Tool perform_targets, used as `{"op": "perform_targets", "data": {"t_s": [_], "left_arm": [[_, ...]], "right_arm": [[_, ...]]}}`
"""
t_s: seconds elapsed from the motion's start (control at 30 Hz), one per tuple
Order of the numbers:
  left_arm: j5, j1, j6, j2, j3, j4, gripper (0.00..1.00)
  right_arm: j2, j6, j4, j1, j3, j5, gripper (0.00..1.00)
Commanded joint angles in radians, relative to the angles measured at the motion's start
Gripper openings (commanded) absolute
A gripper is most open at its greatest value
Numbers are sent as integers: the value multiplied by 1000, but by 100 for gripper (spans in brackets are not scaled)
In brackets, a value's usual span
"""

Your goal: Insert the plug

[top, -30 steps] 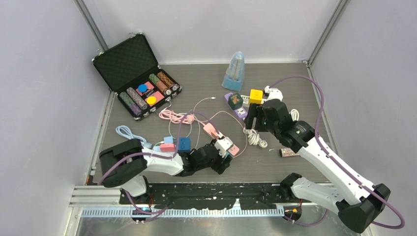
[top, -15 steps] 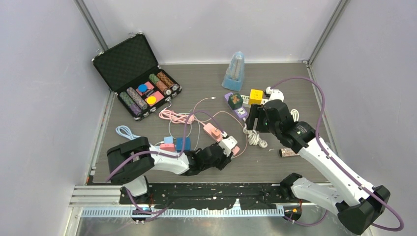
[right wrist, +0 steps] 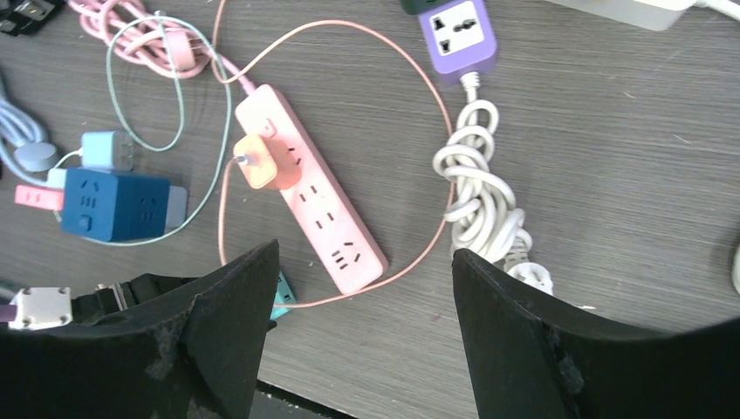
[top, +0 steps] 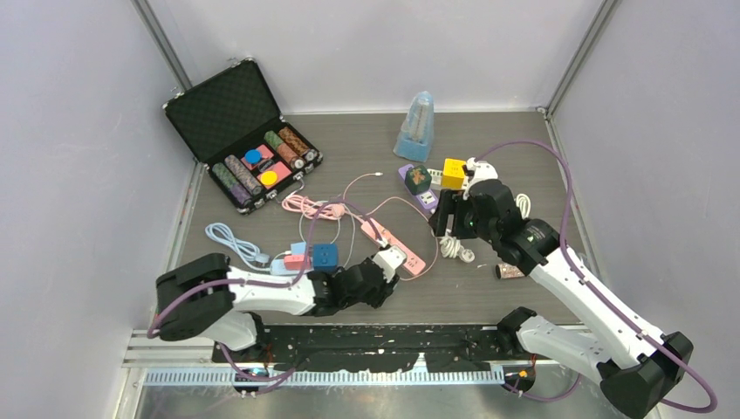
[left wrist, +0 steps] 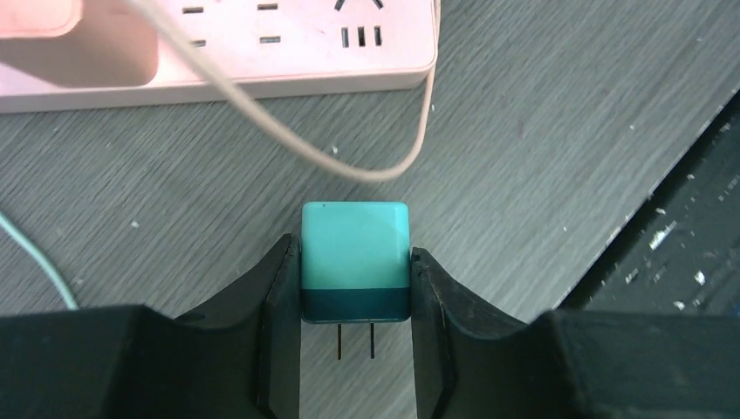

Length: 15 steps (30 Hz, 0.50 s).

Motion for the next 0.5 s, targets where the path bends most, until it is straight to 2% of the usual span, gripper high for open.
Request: {"op": "perform_targets", "data": {"t_s": [0.0,0.3,0.47], "left_arm": [[8,-5,-10,-136,-32,-88,0],[-23,-5,125,-450,-77,-237,0],[-35,-5,204,-637,-74,-307,0]], "right_arm": [[15,-21,75,-5,7,-103,77],[71,-46,224,-5,-8,-536,77],[84,-40,288,-2,-7,-725,78]]}}
